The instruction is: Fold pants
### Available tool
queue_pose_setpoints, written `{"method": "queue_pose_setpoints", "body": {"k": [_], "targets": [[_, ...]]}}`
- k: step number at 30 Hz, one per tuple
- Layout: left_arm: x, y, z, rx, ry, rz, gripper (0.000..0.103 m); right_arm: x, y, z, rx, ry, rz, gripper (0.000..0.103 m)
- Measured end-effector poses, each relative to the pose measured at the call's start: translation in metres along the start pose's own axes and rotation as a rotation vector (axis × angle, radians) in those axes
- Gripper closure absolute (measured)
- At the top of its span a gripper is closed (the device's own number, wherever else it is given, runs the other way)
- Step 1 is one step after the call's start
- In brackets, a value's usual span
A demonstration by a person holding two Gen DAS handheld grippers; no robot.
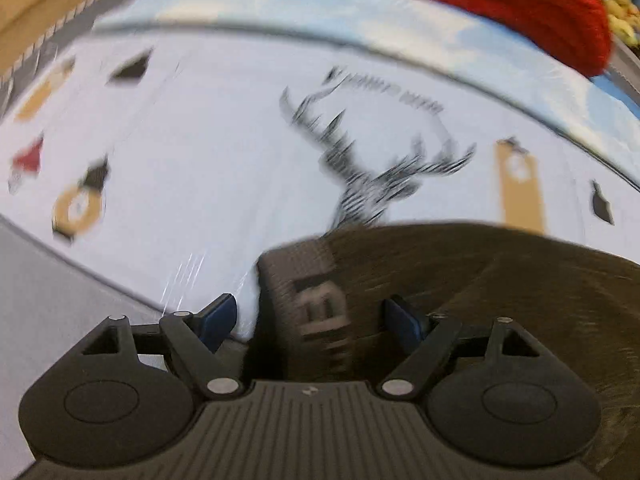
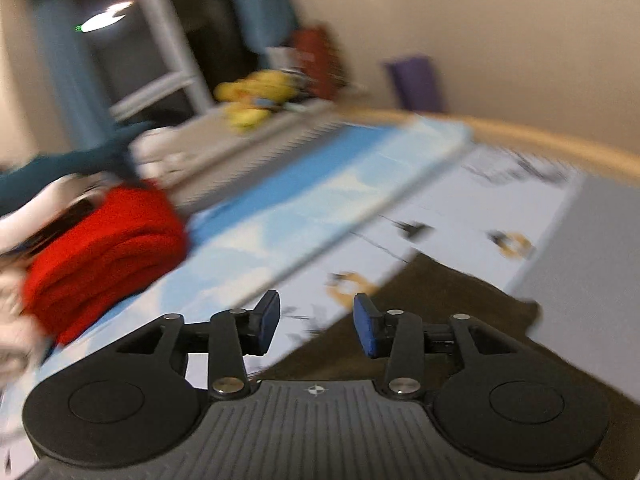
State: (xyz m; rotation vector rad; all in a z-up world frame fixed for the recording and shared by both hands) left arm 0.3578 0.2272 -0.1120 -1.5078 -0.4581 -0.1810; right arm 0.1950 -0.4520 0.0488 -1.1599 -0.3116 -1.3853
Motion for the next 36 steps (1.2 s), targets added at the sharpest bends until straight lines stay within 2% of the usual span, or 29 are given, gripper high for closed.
{"method": "queue_pose_setpoints", "body": {"k": [3,6,7,8,9,11,13,14,16,19,24,27,29,31,33,35,36], "targets": [[-0.005,0.012,0.002,-0.049,-0.026,-0.017,0.018,-0.009,-0.019,0.015,0.048,-0.107,0.002,0.058],[-0.004,0.003,-0.011,-0.032,0.095,-0.088,0.058,-0.021,-0.026,0.006,0.003,-0.145,0.056,0.058],[-0.001,-0.003,-0.004,-0.031,0.059,-0.128,0.068,-0.023,-0.028,0.004,-0.011,-0.153,0.074,0.058],[0.003,-0.008,0.004,-0.031,-0.013,-0.189,0.068,-0.022,-0.031,0.000,-0.015,-0.158,0.076,0.058],[0.005,-0.018,0.010,0.005,-0.039,-0.244,0.068,-0.021,-0.034,-0.003,-0.020,-0.164,0.072,0.058],[0.005,-0.023,0.004,0.103,0.014,-0.250,0.063,-0.022,-0.041,-0.008,-0.037,-0.179,0.073,0.058],[0.002,-0.022,0.001,0.086,0.010,-0.172,0.056,-0.023,-0.045,-0.013,-0.054,-0.185,0.082,0.058],[0.001,-0.028,0.004,0.089,-0.008,-0.164,0.054,-0.022,-0.047,-0.015,-0.052,-0.187,0.087,0.058],[0.000,-0.054,0.016,0.105,-0.072,-0.188,0.052,-0.022,-0.049,-0.018,-0.050,-0.199,0.103,0.058],[-0.011,-0.100,0.029,0.084,-0.145,-0.207,0.041,-0.031,-0.048,-0.027,-0.054,-0.218,0.145,0.058],[-0.052,-0.144,0.041,0.000,-0.116,-0.116,0.039,-0.040,-0.047,-0.039,-0.040,-0.268,0.194,0.058],[-0.092,-0.145,0.049,-0.023,-0.074,-0.074,0.039,-0.040,-0.048,-0.051,-0.034,-0.263,0.204,0.058],[-0.120,-0.136,0.058,-0.039,-0.118,-0.072,0.037,-0.038,-0.051,-0.060,-0.038,-0.253,0.214,0.058],[-0.144,-0.116,0.065,-0.078,-0.159,0.024,0.037,-0.037,-0.056,-0.069,-0.031,-0.250,0.213,0.058],[-0.151,-0.109,0.064,-0.070,-0.117,0.034,0.036,-0.038,-0.061,-0.075,-0.034,-0.268,0.220,0.058],[-0.153,-0.105,0.064,-0.028,-0.064,0.021,0.025,-0.037,-0.067,-0.080,-0.025,-0.286,0.214,0.058],[-0.155,-0.102,0.064,-0.018,-0.055,0.018,0.024,-0.038,-0.070,-0.083,-0.027,-0.296,0.214,0.058]]}}
Point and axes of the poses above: each gripper's, at about its wrist camera, not at the fingertips, and y roughly the way its jaws point, z to its left, x to its top, the point moved 3 cm from there along y, roughly the way its jaws point, and after that the axes turned 7 degrees about y, right-handed, at the moved point
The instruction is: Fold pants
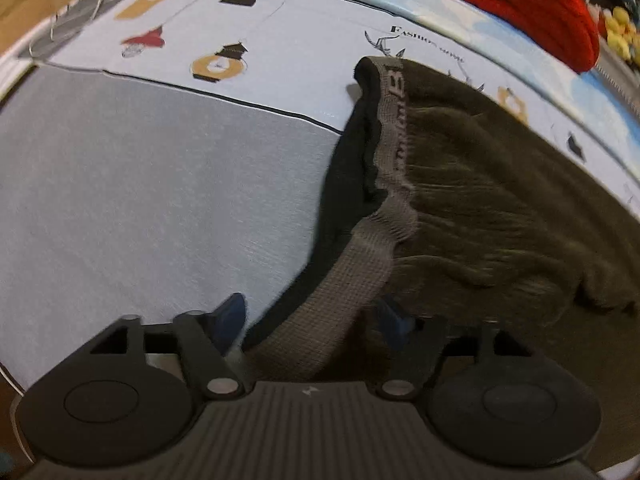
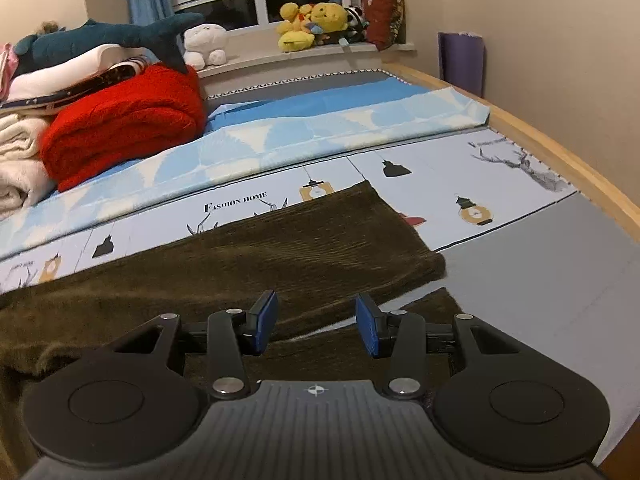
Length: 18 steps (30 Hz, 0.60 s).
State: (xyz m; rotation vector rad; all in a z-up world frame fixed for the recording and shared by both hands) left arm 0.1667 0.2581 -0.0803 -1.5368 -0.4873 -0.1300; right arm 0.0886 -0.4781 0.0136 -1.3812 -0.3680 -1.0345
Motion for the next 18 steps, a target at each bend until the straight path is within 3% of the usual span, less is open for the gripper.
{"method": "queue_pose_setpoints", "body": {"k": [5,8,10,13,16,18], "targets": [[-0.007,0.019,-0.008,-0.001,0.083,0.066,0.026,-0.006,-0.010,-0.014,-0.031,-0.001,0.003,0.058],[-0.013,0.019,-0.015,0.056,0.222,0.074,0.050,-0.010,-0.013,-0.021,-0.056,0.004,0.008,0.058],[-0.012,0.012,-0.006,0.080,0.168,0.086,0.058,-0.012,-0.014,-0.024,-0.070,-0.007,0.008,0.058],[-0.017,0.005,-0.003,0.148,0.162,0.097,0.058,-0.015,-0.014,-0.028,-0.096,-0.018,0.014,0.058],[-0.028,0.003,-0.019,0.226,0.280,0.130,0.042,-0.017,-0.009,-0.033,-0.110,-0.015,0.040,0.058],[-0.027,-0.010,-0.025,0.288,0.304,0.085,0.037,-0.019,-0.007,-0.035,-0.113,-0.011,0.057,0.058]]}}
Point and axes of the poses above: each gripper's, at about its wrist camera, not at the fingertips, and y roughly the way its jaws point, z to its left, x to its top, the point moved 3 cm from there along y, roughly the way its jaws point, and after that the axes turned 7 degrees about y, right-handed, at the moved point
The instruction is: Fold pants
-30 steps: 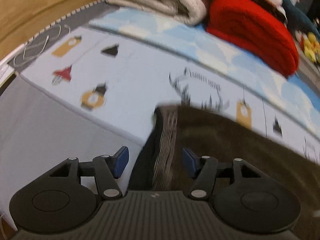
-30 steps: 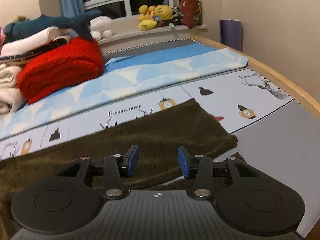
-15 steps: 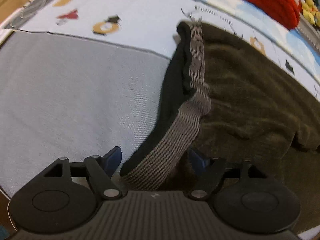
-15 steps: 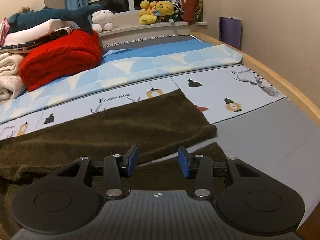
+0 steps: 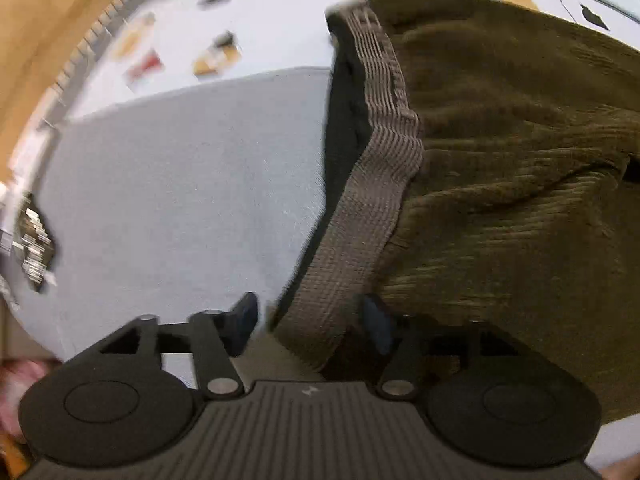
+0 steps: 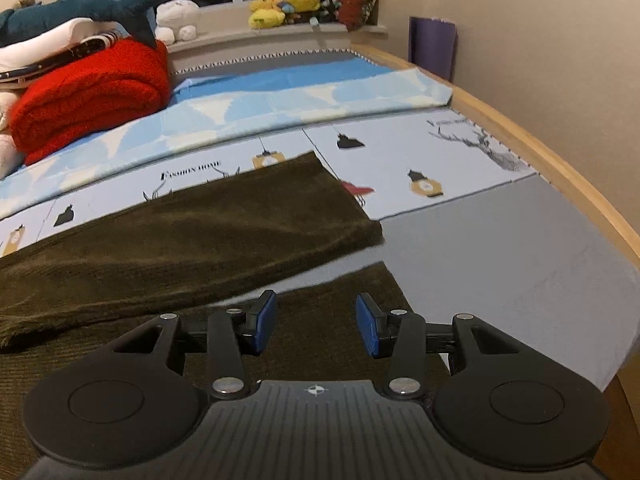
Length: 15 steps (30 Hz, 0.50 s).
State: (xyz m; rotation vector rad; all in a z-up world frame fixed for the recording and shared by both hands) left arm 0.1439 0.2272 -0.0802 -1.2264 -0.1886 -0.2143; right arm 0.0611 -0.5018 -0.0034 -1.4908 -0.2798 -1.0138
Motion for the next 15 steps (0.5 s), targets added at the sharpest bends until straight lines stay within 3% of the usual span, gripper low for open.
{"method": "queue_pose_setpoints", "body": {"k": [2,5,7,8,11,12,15], "targets": [[0.004,-0.024,0.000,0.009,-0.018,-0.113,0.037,-0.001,0.002,0.000,0.004,-0.007,0.010,0.058],[0.002,-0.044,-0.010,-0.163,-0.036,-0.197,0.038,-0.003,0.003,0.002,0.011,-0.031,0.017,0.058],[-0.002,-0.041,-0.030,-0.300,0.032,-0.172,0.038,-0.004,0.003,0.005,0.014,-0.040,0.018,0.058],[-0.005,-0.038,-0.039,-0.328,0.077,-0.149,0.038,-0.004,0.003,0.007,0.016,-0.041,0.018,0.058],[-0.026,-0.004,-0.069,-0.292,0.241,0.052,0.036,-0.003,0.002,0.013,0.031,-0.051,0.015,0.058],[-0.030,-0.002,-0.071,-0.284,0.267,0.054,0.036,-0.003,0.001,0.016,0.035,-0.060,0.012,0.058],[-0.022,-0.013,-0.064,-0.291,0.198,0.029,0.040,-0.004,0.001,0.024,0.040,-0.091,0.007,0.058]]}}
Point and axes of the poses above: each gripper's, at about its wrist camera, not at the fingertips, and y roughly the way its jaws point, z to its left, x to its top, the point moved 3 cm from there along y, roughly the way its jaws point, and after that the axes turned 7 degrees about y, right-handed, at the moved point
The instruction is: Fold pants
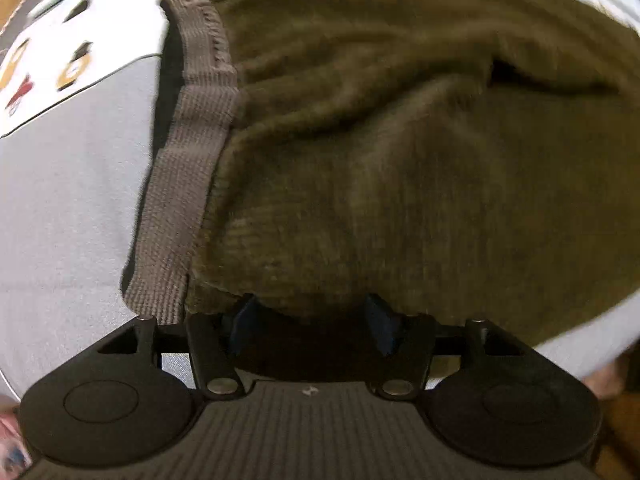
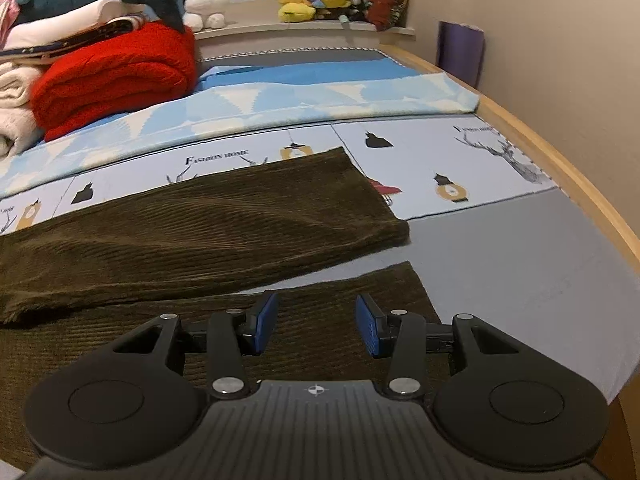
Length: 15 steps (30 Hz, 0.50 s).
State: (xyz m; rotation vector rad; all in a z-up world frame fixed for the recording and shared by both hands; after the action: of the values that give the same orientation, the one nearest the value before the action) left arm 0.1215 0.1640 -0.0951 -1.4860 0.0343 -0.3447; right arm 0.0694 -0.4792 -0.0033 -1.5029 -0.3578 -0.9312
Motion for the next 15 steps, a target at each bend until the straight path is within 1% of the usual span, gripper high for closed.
{"method": "queue_pose_setpoints", "body": {"k": [1,3,5,6,8,10,15], "targets": [[0.003,-0.010,-0.002,0.015,0.013,-0.054,0.040,0.000,0.000,0.002,0.001,-0.007,-0.001,0.058],[0.008,-0.025,-0.005,0.002,0.010,-0.136,0.040,0.001,0.002,0.005,0.000,-0.021,0.000,0.058],[0.012,-0.034,-0.006,-0.021,-0.012,-0.185,0.039,0.001,0.004,0.009,0.000,-0.028,0.001,0.058],[0.013,-0.037,-0.008,-0.015,-0.011,-0.205,0.039,0.002,0.004,0.011,0.001,-0.030,0.001,0.058],[0.020,-0.036,-0.010,0.012,0.001,-0.216,0.035,0.003,0.006,0.016,0.004,-0.032,0.001,0.058],[0.025,-0.035,-0.010,0.044,0.007,-0.225,0.035,0.004,0.006,0.022,0.012,-0.037,-0.005,0.058],[0.039,-0.031,-0.004,0.059,-0.009,-0.249,0.035,0.008,0.003,0.041,0.043,-0.052,-0.031,0.058]]}}
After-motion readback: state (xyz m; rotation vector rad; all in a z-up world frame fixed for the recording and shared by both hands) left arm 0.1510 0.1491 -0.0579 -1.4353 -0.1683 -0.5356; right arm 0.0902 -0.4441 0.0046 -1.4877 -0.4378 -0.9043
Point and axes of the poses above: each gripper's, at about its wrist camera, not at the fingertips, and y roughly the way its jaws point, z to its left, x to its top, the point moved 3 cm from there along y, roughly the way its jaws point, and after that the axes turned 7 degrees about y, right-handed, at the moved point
